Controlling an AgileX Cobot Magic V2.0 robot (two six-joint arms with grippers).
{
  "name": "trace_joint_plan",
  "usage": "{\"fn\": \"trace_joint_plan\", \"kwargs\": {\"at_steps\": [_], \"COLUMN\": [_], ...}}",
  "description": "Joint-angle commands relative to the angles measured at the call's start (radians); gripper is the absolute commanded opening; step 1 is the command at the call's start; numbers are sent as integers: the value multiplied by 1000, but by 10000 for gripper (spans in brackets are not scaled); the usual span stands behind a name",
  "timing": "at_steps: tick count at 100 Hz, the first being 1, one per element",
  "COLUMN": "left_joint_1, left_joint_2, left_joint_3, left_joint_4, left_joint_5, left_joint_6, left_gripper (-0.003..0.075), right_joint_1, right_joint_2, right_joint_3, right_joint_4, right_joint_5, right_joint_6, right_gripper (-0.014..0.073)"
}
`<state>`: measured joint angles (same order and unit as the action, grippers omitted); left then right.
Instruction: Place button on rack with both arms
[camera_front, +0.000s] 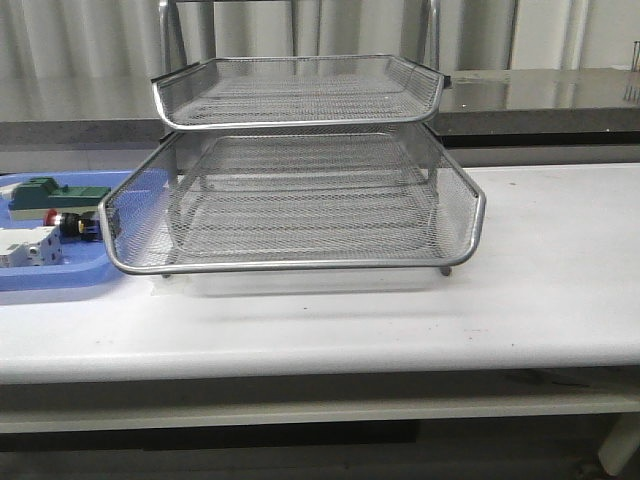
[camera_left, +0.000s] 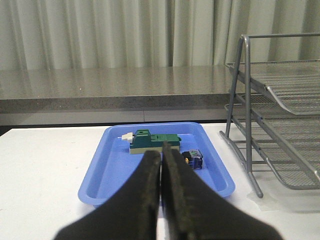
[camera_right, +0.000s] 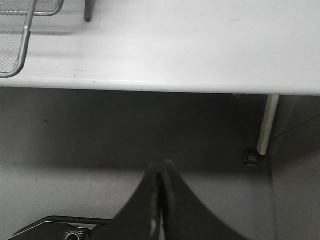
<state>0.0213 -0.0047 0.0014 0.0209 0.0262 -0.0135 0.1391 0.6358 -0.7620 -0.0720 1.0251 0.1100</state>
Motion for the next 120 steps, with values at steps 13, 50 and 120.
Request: {"fn": "trace_joint_plan", "kwargs": {"at_steps": [13,50,120], "left_joint_1": [3,3,3], "left_joint_2": [-34,-32,743], "left_joint_3": [46,34,-716], "left_joint_4": [0,-28,-190], "left_joint_5": [-94,-98,554], "left_joint_6": [-8,-8,147], "left_gripper": [4,4,4], "right_joint_1": [-1,-1,-1], "right_joint_2": [-2,-2,-2], "right_joint_3": [-24,-24,-24], "right_joint_4": [-16,-16,-16], "right_joint_5": [-46,-46,-46], "right_joint_6": [-2,-2,-2], "right_gripper": [-67,-67,-67]}}
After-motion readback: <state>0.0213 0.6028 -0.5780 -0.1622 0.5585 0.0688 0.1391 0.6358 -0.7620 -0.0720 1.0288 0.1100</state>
